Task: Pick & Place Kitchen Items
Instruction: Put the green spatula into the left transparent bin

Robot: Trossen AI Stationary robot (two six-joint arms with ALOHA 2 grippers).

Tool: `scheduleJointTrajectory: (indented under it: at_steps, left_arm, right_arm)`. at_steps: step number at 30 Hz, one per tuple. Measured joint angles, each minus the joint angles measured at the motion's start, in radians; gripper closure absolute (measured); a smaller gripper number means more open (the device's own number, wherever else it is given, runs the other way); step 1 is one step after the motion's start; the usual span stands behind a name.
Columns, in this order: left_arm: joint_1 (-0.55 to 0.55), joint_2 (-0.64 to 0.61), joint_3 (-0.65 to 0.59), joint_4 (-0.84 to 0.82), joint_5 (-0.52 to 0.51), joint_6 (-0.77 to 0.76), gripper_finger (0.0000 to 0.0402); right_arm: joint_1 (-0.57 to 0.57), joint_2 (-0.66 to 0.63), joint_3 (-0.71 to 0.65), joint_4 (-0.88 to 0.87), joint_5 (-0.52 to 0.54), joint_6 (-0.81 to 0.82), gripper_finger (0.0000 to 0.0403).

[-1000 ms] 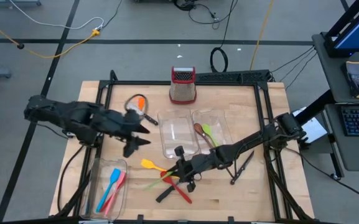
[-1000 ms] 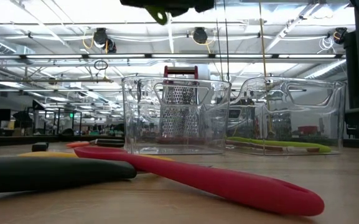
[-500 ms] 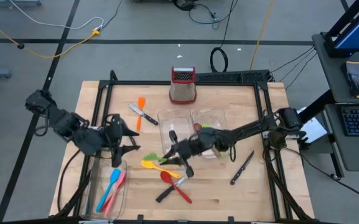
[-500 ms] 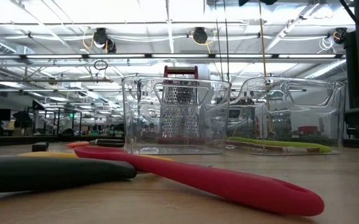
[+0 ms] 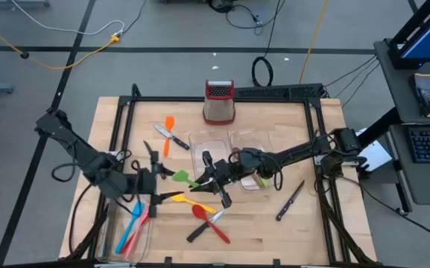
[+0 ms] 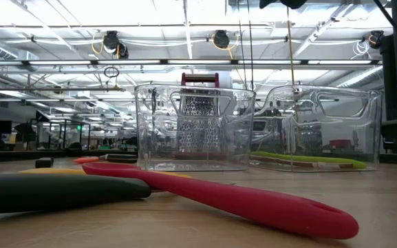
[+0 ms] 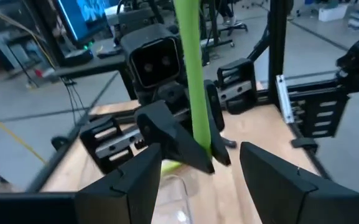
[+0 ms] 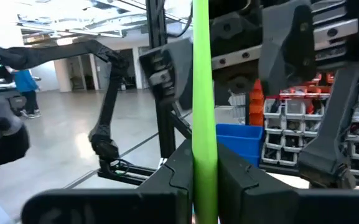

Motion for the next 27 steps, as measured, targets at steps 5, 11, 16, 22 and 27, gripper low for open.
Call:
scheduleJointTrajectory:
  at_steps: [5, 11, 16, 22, 27]
  left_arm:
    - [0.043, 0.054, 0.000, 0.069, 0.008, 0.058, 0.0179]
    - [0.073, 0.063, 0.000, 0.085, 0.098, 0.043, 0.0179]
    - [0.075, 0.062, 0.000, 0.155, 0.124, 0.079, 0.0179]
    - [0.118, 0.062, 0.000, 0.167, 0.154, 0.069, 0.0179]
    - [0.159, 0.062, 0.000, 0.184, 0.257, 0.042, 0.0179]
  right_arm:
    - [0.012, 0.000, 0.000, -0.004, 0.017, -0.029, 0.0378]
    - [0.016, 0.000, -0.001, -0.010, 0.017, -0.046, 0.0378]
    - [0.018, 0.000, -0.001, -0.012, 0.022, -0.058, 0.0378]
    - [0.039, 0.000, -0.001, -0.038, 0.081, -0.104, 0.0378]
    - [0.053, 0.000, -0.001, -0.043, 0.102, -0.139, 0.0379]
